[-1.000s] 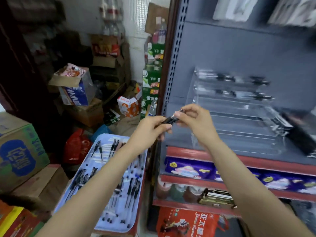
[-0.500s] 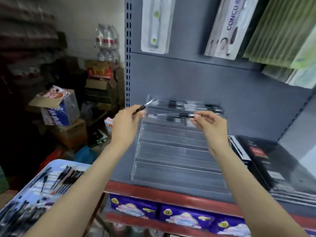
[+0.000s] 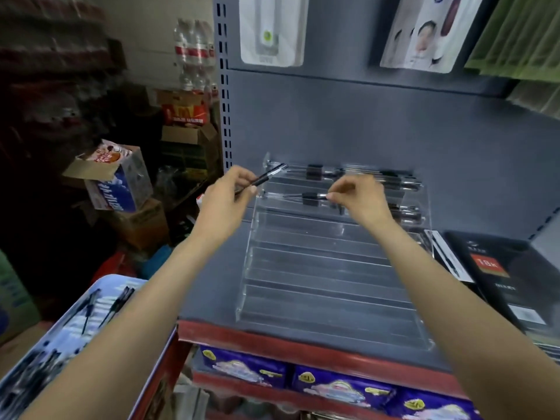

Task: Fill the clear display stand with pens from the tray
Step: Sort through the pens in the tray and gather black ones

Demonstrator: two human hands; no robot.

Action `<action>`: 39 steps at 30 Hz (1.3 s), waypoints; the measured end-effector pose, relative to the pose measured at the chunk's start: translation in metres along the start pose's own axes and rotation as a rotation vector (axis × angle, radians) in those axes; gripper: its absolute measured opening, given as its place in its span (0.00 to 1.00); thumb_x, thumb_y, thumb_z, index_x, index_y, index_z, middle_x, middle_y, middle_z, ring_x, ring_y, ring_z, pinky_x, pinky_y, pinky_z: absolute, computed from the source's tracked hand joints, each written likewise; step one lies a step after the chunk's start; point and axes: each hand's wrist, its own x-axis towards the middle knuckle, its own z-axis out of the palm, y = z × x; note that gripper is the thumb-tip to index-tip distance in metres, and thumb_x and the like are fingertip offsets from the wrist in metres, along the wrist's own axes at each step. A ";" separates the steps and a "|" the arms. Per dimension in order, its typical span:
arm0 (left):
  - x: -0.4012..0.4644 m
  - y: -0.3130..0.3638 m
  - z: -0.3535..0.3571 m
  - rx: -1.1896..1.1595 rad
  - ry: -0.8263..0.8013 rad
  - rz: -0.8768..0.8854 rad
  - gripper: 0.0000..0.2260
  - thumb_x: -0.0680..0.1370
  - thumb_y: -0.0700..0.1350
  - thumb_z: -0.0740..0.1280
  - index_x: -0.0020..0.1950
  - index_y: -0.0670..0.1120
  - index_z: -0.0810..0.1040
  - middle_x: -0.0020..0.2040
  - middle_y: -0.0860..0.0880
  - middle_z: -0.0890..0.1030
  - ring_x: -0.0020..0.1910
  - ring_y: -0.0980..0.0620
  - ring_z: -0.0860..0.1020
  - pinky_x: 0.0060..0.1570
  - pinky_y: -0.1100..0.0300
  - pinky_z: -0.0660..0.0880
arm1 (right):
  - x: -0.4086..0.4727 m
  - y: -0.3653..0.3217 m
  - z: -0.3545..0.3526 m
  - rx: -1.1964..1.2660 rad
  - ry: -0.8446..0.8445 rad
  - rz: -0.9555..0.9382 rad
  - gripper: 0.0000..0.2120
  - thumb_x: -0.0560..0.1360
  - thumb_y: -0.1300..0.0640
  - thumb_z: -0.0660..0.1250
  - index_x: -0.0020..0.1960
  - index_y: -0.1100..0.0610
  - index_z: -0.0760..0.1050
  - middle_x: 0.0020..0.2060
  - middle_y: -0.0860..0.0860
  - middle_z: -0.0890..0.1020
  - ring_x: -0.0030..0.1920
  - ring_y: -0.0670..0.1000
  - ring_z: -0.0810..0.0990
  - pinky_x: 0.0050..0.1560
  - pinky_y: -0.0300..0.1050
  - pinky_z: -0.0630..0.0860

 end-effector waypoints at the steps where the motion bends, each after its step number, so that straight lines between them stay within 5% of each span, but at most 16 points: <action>1: 0.001 -0.001 0.000 -0.008 -0.006 0.003 0.04 0.78 0.42 0.64 0.52 0.49 0.75 0.45 0.54 0.78 0.45 0.57 0.76 0.48 0.63 0.75 | 0.002 0.000 0.000 -0.036 -0.017 0.004 0.03 0.71 0.63 0.71 0.44 0.61 0.81 0.39 0.53 0.83 0.37 0.47 0.78 0.34 0.19 0.68; 3: 0.004 -0.005 0.001 -0.015 -0.026 0.024 0.04 0.78 0.41 0.65 0.50 0.48 0.76 0.43 0.55 0.78 0.42 0.64 0.75 0.41 0.76 0.69 | 0.006 0.000 0.001 -0.086 -0.041 0.024 0.02 0.71 0.64 0.71 0.44 0.61 0.82 0.41 0.54 0.83 0.37 0.46 0.77 0.32 0.18 0.66; 8: 0.010 -0.008 0.005 -0.050 -0.079 0.047 0.04 0.77 0.39 0.65 0.50 0.46 0.77 0.40 0.61 0.76 0.40 0.72 0.73 0.39 0.81 0.66 | 0.011 -0.001 0.002 -0.164 -0.100 0.040 0.05 0.73 0.62 0.69 0.46 0.60 0.83 0.44 0.55 0.84 0.42 0.50 0.80 0.35 0.22 0.67; 11: 0.014 -0.006 0.011 -0.020 -0.119 0.076 0.05 0.77 0.41 0.66 0.51 0.49 0.78 0.42 0.58 0.79 0.43 0.67 0.75 0.46 0.76 0.70 | 0.008 0.002 0.002 -0.174 -0.136 0.050 0.06 0.75 0.61 0.67 0.49 0.60 0.82 0.47 0.53 0.84 0.46 0.49 0.80 0.42 0.27 0.66; 15: 0.021 -0.003 0.017 0.060 -0.162 0.125 0.06 0.76 0.43 0.67 0.52 0.49 0.80 0.47 0.53 0.81 0.51 0.54 0.77 0.55 0.59 0.73 | 0.001 -0.002 -0.004 -0.025 0.033 0.051 0.07 0.75 0.60 0.67 0.51 0.57 0.82 0.47 0.50 0.83 0.46 0.45 0.79 0.51 0.35 0.71; 21: 0.029 0.015 0.027 0.017 -0.213 0.189 0.07 0.76 0.42 0.68 0.53 0.46 0.81 0.48 0.51 0.83 0.44 0.60 0.74 0.44 0.83 0.64 | -0.011 -0.026 -0.008 0.358 -0.160 0.008 0.05 0.75 0.61 0.68 0.50 0.57 0.81 0.42 0.55 0.84 0.39 0.46 0.82 0.45 0.39 0.77; 25: 0.032 0.005 0.028 0.075 -0.089 0.147 0.16 0.76 0.44 0.68 0.63 0.48 0.75 0.59 0.50 0.77 0.59 0.52 0.73 0.59 0.67 0.66 | -0.004 -0.014 -0.009 0.441 -0.010 0.045 0.06 0.73 0.65 0.69 0.44 0.57 0.81 0.41 0.54 0.84 0.36 0.44 0.82 0.45 0.35 0.79; 27: 0.035 -0.007 0.022 0.100 -0.042 -0.022 0.24 0.76 0.45 0.68 0.71 0.45 0.67 0.67 0.46 0.70 0.66 0.48 0.69 0.66 0.56 0.65 | 0.000 -0.002 -0.011 0.415 0.040 0.098 0.07 0.72 0.64 0.70 0.42 0.53 0.81 0.42 0.53 0.84 0.38 0.47 0.83 0.49 0.41 0.79; 30: 0.038 -0.021 0.017 0.053 -0.173 -0.233 0.27 0.75 0.45 0.69 0.72 0.40 0.64 0.68 0.42 0.72 0.66 0.46 0.71 0.63 0.56 0.68 | 0.003 0.009 -0.008 0.281 0.031 0.112 0.05 0.72 0.63 0.71 0.43 0.53 0.82 0.41 0.52 0.84 0.41 0.49 0.83 0.53 0.42 0.77; 35: 0.032 -0.024 0.017 0.023 -0.272 -0.188 0.14 0.77 0.42 0.66 0.62 0.41 0.78 0.59 0.44 0.80 0.59 0.51 0.77 0.54 0.66 0.68 | 0.006 0.004 0.001 0.059 -0.020 0.046 0.06 0.72 0.62 0.70 0.48 0.57 0.82 0.42 0.48 0.82 0.44 0.45 0.79 0.44 0.27 0.70; 39: 0.028 -0.023 0.019 -0.013 -0.239 -0.170 0.13 0.78 0.40 0.65 0.61 0.40 0.78 0.58 0.44 0.81 0.52 0.59 0.73 0.46 0.75 0.64 | 0.013 0.001 0.006 -0.065 -0.101 0.042 0.07 0.74 0.64 0.68 0.50 0.58 0.82 0.47 0.51 0.83 0.46 0.46 0.78 0.50 0.35 0.70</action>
